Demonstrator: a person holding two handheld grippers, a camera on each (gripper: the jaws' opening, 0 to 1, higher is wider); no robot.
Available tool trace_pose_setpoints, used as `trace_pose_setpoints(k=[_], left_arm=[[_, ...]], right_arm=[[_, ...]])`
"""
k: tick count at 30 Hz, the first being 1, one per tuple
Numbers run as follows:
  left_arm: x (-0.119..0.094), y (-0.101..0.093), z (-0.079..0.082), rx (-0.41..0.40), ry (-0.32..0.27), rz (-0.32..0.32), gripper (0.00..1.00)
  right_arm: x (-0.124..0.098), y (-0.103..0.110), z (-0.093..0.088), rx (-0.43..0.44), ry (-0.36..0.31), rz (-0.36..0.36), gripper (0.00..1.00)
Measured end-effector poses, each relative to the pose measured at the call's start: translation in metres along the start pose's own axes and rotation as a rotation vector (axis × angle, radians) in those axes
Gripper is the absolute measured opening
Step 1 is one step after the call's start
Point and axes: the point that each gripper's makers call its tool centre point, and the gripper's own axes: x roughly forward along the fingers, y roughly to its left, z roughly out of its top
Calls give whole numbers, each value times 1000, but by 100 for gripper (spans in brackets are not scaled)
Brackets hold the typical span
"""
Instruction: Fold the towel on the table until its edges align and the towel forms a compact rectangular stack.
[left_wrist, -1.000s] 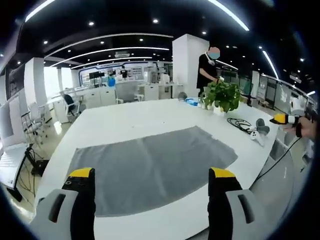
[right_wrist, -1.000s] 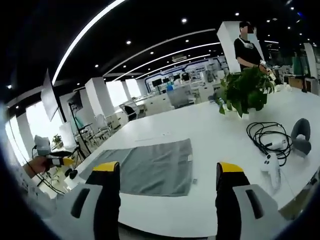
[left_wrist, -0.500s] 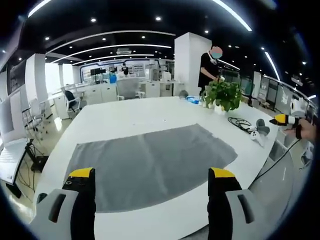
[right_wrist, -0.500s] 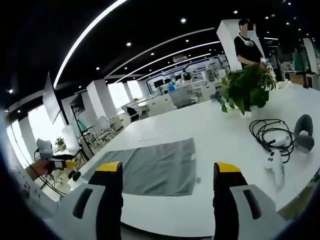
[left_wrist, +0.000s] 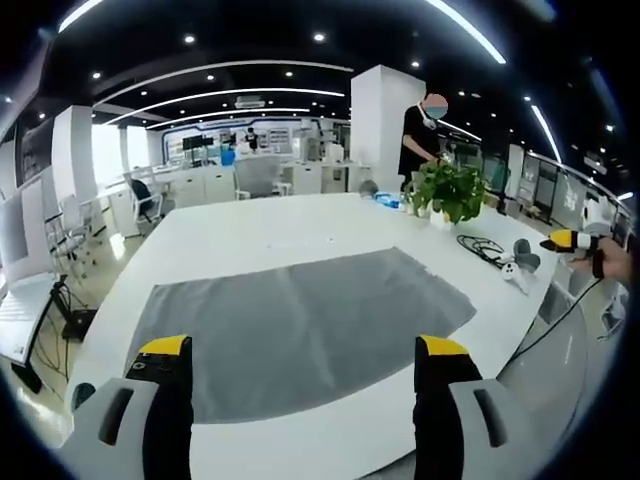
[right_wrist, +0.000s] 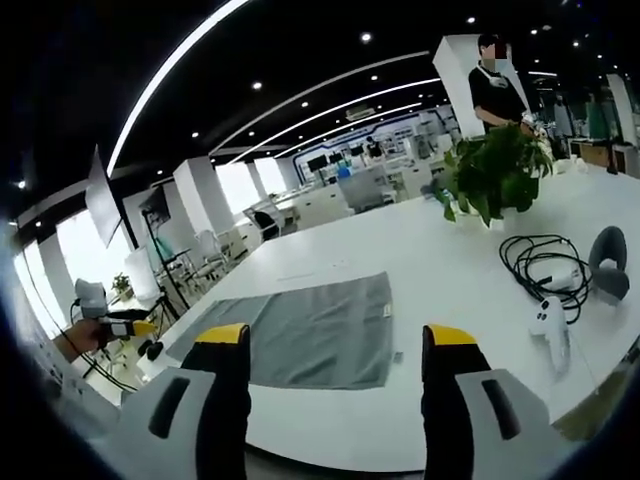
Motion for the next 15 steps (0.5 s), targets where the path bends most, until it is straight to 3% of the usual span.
trace_pose_setpoints(k=[15], left_arm=[[1,-2,-3,-2,10,-2,94]], right_arm=[[1,1,-1,-3,10,9,68]])
